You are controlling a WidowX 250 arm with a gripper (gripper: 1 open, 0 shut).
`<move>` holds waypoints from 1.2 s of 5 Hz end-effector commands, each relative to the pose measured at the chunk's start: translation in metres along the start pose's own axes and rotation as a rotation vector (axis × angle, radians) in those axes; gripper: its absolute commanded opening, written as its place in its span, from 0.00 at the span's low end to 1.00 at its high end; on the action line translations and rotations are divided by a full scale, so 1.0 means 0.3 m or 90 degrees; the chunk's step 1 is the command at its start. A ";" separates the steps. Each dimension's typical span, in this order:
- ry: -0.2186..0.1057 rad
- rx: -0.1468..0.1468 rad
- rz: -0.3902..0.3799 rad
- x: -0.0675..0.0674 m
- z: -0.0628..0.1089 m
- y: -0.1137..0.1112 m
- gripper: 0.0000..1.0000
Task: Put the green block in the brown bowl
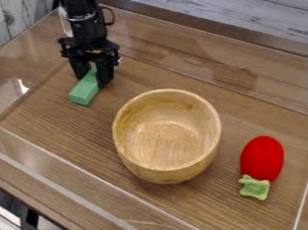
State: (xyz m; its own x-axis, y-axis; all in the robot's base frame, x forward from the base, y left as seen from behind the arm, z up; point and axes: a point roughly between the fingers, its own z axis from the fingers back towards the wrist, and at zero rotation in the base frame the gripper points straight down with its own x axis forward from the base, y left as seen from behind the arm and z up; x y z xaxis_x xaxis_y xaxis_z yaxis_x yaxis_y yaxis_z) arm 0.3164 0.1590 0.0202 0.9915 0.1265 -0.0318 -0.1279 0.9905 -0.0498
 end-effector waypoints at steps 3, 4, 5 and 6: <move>-0.055 -0.004 0.045 0.010 0.226 -0.043 0.00; -0.066 -0.019 0.055 -0.020 0.329 -0.151 0.00; -0.055 -0.028 0.040 -0.089 0.352 -0.302 0.00; -0.042 -0.028 0.008 -0.152 0.302 -0.431 0.00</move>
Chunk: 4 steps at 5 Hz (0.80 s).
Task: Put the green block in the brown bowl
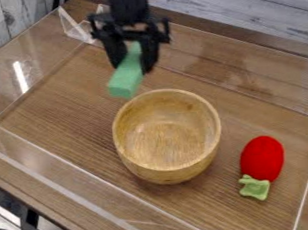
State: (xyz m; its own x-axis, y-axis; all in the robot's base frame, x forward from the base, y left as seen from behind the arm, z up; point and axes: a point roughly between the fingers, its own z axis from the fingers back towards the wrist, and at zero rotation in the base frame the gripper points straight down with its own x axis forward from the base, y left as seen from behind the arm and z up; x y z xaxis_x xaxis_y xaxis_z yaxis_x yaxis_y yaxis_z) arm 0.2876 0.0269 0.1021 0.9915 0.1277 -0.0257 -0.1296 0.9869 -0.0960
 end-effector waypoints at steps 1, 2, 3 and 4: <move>-0.025 0.006 -0.015 -0.051 -0.026 -0.125 0.00; -0.015 0.012 -0.027 -0.087 -0.097 -0.169 0.00; -0.026 0.012 -0.033 -0.118 -0.107 -0.157 0.00; -0.032 0.014 -0.063 -0.106 -0.118 -0.141 0.00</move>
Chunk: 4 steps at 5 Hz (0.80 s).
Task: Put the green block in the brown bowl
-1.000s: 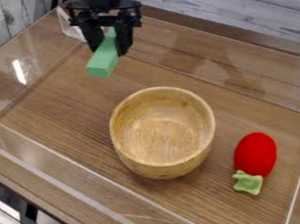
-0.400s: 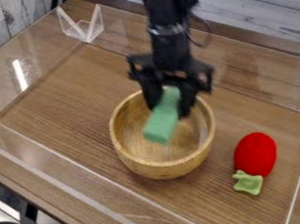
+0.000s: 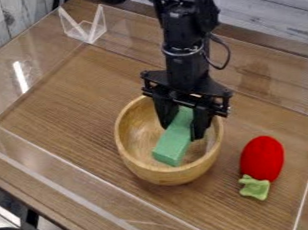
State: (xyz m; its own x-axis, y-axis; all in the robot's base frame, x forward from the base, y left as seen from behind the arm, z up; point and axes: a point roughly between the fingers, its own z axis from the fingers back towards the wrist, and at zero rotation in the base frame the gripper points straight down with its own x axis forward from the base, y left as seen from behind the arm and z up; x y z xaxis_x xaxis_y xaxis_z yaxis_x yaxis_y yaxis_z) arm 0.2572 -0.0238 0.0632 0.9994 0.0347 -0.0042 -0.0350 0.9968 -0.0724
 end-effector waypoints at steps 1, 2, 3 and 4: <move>-0.024 0.000 -0.027 0.029 0.008 0.022 0.00; -0.027 -0.001 -0.043 0.025 -0.003 0.073 0.00; -0.025 -0.003 -0.057 0.026 -0.020 0.127 0.00; -0.021 -0.004 -0.093 0.022 -0.031 0.134 1.00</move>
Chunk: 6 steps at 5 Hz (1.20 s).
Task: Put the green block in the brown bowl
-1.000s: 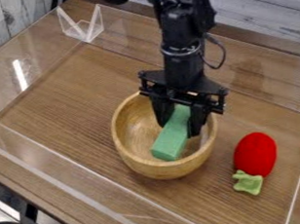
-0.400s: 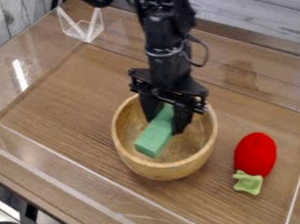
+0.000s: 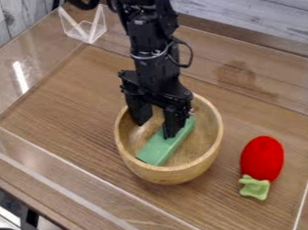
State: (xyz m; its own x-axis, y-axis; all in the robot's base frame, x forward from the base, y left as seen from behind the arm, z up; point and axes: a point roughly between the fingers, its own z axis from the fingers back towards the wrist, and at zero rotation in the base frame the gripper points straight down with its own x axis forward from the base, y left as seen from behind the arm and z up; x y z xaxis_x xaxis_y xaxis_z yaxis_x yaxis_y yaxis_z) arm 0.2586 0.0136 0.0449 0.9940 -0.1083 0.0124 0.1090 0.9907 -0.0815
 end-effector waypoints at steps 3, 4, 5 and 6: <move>-0.015 0.005 -0.025 0.034 -0.012 -0.012 1.00; -0.014 0.007 -0.005 0.057 -0.025 -0.008 1.00; -0.033 0.001 -0.001 0.084 0.037 -0.002 1.00; -0.054 -0.003 0.022 0.105 0.111 0.009 1.00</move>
State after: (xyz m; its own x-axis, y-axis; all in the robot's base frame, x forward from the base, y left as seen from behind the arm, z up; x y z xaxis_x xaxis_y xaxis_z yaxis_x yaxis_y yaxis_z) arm 0.2813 0.0128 0.0610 0.9970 -0.0719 0.0288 0.0744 0.9924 -0.0984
